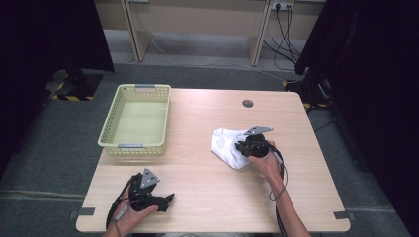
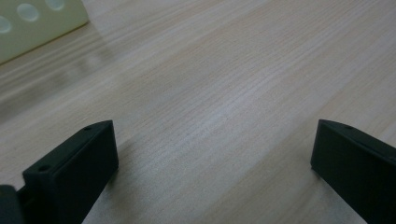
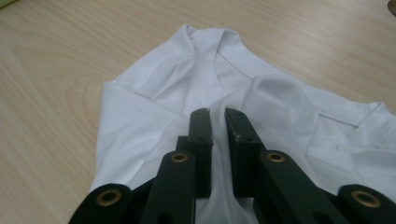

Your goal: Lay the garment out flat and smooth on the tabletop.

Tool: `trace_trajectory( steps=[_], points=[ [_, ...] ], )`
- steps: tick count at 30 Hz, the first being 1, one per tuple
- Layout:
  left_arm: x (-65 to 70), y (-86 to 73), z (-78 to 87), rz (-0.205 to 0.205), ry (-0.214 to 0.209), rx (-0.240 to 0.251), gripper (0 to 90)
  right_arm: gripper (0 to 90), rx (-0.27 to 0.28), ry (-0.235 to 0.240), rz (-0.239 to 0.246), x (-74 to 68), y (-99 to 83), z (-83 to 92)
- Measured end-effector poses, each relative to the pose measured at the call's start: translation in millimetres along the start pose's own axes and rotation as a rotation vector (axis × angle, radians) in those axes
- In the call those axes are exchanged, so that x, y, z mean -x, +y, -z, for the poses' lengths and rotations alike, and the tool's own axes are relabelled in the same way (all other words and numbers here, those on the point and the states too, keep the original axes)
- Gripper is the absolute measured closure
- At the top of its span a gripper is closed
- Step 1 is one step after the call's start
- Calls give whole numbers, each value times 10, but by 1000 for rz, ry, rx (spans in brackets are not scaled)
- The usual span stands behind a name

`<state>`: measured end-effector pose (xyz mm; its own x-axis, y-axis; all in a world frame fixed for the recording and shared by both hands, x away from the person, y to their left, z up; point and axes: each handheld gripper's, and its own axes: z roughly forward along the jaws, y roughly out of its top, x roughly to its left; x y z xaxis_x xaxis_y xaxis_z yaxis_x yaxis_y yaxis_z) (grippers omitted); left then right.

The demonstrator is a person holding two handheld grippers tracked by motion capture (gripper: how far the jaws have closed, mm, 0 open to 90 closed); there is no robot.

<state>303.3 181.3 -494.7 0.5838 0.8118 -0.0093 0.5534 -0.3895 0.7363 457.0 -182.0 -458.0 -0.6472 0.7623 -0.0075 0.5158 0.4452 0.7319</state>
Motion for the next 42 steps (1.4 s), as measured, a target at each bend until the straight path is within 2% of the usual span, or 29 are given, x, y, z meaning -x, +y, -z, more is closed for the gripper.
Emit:
trace_trajectory(
  steps=[9, 11, 18, 21, 24, 26, 30, 32, 35, 38, 42],
  points=[
    [0, 0, 0, 0, 0, 0, 0, 843, 90, 7, 25, -44, -42, 349],
    [0, 0, 0, 0, 0, 0, 0, 843, 113, 2, 12, -51, -95, 445],
    [0, 0, 0, 0, 0, 0, 0, 824, 131, -31, 26, -94, -407, 750],
    [0, 1, 1, 0, 0, -2, 0, 761, 126, -33, 18, -124, -561, 889],
    [1, 0, 0, 0, 0, 0, 0, 672, 133, -52, 2, -126, -636, 1041],
    [0, 1, 1, 0, 0, -2, 0, 600, 154, -64, -31, -112, -631, 1141],
    [0, 1, 1, 0, 0, -2, 0, 487, 188, -99, -40, -89, -542, 1289],
    [0, 0, 0, 0, 0, 0, 0, 470, 213, -109, -55, -73, -471, 1314],
    [0, 0, 0, 0, 0, 0, 0, 438, 201, -98, -42, -63, -334, 1251],
    [0, 0, 0, 0, 0, 0, 0, 377, 146, -93, -67, -18, -207, 1071],
    [0, 0, 0, 0, 0, 0, 0, 342, 72, -90, -127, 79, -191, 853]
  ],
)
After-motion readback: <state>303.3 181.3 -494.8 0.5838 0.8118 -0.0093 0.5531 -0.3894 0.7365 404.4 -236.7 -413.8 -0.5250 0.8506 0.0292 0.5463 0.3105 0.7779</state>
